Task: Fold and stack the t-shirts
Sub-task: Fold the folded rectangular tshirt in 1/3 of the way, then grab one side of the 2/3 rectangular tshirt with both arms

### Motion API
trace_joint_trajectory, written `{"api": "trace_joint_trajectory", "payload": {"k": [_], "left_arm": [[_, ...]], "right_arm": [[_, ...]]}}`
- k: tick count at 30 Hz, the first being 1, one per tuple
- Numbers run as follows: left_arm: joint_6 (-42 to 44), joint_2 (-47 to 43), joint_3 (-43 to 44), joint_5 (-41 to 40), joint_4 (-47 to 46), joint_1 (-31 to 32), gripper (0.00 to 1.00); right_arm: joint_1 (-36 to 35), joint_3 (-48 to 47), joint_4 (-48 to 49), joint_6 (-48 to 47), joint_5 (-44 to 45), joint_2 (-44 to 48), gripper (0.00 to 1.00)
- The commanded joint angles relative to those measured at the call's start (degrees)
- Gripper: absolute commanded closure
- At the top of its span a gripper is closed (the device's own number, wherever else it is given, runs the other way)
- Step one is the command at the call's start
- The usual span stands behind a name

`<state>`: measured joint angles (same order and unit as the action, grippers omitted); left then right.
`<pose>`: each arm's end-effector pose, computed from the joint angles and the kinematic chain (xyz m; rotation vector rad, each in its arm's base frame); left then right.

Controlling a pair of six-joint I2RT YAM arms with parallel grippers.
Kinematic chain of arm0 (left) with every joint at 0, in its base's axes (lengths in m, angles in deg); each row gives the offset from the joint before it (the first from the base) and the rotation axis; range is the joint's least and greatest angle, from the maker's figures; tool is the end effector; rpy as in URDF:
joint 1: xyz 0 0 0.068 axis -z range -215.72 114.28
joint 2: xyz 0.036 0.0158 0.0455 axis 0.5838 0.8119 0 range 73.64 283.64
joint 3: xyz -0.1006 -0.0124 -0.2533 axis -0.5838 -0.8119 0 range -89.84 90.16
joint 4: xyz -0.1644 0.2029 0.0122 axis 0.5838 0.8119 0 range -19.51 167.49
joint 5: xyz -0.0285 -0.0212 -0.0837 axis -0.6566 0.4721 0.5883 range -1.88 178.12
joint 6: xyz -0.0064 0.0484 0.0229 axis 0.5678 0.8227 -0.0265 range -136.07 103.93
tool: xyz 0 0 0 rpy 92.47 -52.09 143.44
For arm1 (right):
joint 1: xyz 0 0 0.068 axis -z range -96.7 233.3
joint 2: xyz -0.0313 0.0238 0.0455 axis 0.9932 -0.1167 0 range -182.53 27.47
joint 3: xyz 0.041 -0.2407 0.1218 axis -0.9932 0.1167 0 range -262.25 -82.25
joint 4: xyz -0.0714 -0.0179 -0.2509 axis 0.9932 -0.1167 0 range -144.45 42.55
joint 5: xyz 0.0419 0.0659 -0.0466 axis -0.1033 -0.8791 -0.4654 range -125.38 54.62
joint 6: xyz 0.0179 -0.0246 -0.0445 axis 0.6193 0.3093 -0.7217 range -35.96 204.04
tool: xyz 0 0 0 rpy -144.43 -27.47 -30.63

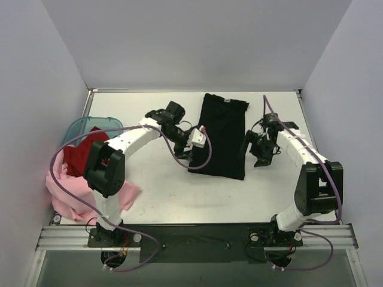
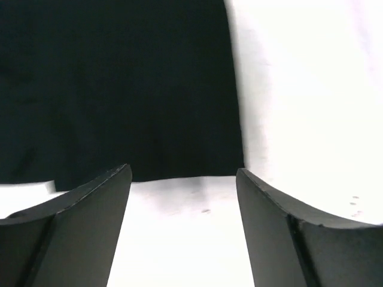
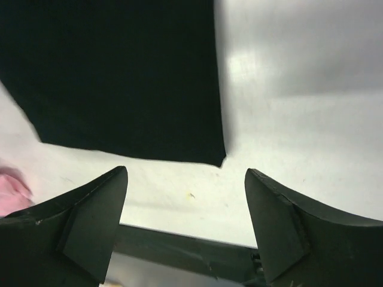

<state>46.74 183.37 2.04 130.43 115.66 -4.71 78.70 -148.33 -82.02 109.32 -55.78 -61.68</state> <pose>0.3359 -0.2299 0.2545 1.9055 1.4776 -0.7357 0.3205 0.0381 0.2462 0.3348 2.5945 0.6496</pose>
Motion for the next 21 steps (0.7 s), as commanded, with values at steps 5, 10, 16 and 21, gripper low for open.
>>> {"api": "trace_joint_trajectory", "payload": {"k": [5,10,16,21], "left_arm": [[9.36,-1.45,-13.38,-5.47,-6.83,7.05,0.14],[9.44,-1.63,-16.90,-10.30,-9.93,7.76,0.17],[9.27,-0.31,-19.01,-13.21,-11.06,8.46,0.40],[9.00,0.04,-19.28,-14.00,-10.80,8.55,0.62]], "right_arm": [[-2.69,12.02,2.12,5.04,-1.48,-1.29,0.32],[-2.78,17.12,6.08,6.62,-3.33,-2.96,0.40],[-2.96,19.59,9.51,7.94,-4.11,-5.68,0.43],[-1.38,22.31,10.92,8.12,-2.45,-7.01,0.65]]}}
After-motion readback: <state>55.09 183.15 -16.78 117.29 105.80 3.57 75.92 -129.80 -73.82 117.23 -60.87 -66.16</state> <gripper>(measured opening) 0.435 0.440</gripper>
